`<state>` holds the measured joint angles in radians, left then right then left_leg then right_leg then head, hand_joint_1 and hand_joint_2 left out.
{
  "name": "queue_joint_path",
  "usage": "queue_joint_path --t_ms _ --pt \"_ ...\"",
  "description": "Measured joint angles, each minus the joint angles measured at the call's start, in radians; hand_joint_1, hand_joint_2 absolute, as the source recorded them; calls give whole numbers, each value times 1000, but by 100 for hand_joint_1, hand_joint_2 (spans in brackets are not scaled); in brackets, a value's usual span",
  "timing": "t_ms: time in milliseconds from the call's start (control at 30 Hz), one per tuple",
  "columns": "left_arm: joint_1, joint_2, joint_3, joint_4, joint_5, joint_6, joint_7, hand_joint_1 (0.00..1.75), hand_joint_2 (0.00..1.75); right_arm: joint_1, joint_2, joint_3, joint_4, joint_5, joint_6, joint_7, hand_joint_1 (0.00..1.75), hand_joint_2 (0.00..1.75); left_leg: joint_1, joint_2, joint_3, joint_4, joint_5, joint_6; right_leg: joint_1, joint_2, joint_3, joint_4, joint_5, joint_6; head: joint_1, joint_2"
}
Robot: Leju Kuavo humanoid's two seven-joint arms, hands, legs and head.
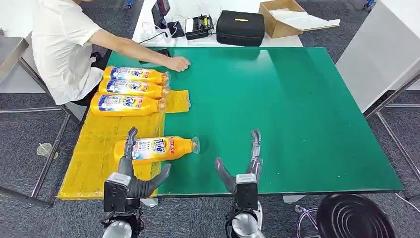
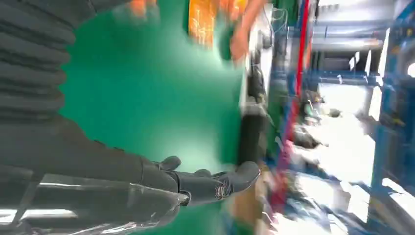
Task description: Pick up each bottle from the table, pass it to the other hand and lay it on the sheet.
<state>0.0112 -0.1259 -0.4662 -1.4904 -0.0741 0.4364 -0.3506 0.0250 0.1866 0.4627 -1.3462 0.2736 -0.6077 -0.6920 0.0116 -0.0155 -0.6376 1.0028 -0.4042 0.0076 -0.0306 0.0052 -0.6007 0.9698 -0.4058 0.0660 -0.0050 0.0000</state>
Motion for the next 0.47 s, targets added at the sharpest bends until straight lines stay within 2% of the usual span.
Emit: queue_joint_path --t_ms 133,333,467 --pt "18 -5 8 1 76 23 -2 0 175 20 -20 -2 -29 56 -5 17 0 175 0 -1 0 0 0 0 0 -1 0 0 0 0 0 0" --pt "49 -10 21 -10 333 -55 -13 0 175 73 -58 -42 -134 -52 11 7 0 175 0 0 0 0 0 0 0 0 0 0 0 0 0 0" --pt "65 -8 22 -11 392 -96 -33 0 175 77 -58 -54 -138 -155 117 19 0 175 0 0 0 0 0 0 0 0 0 0 0 0 0 0"
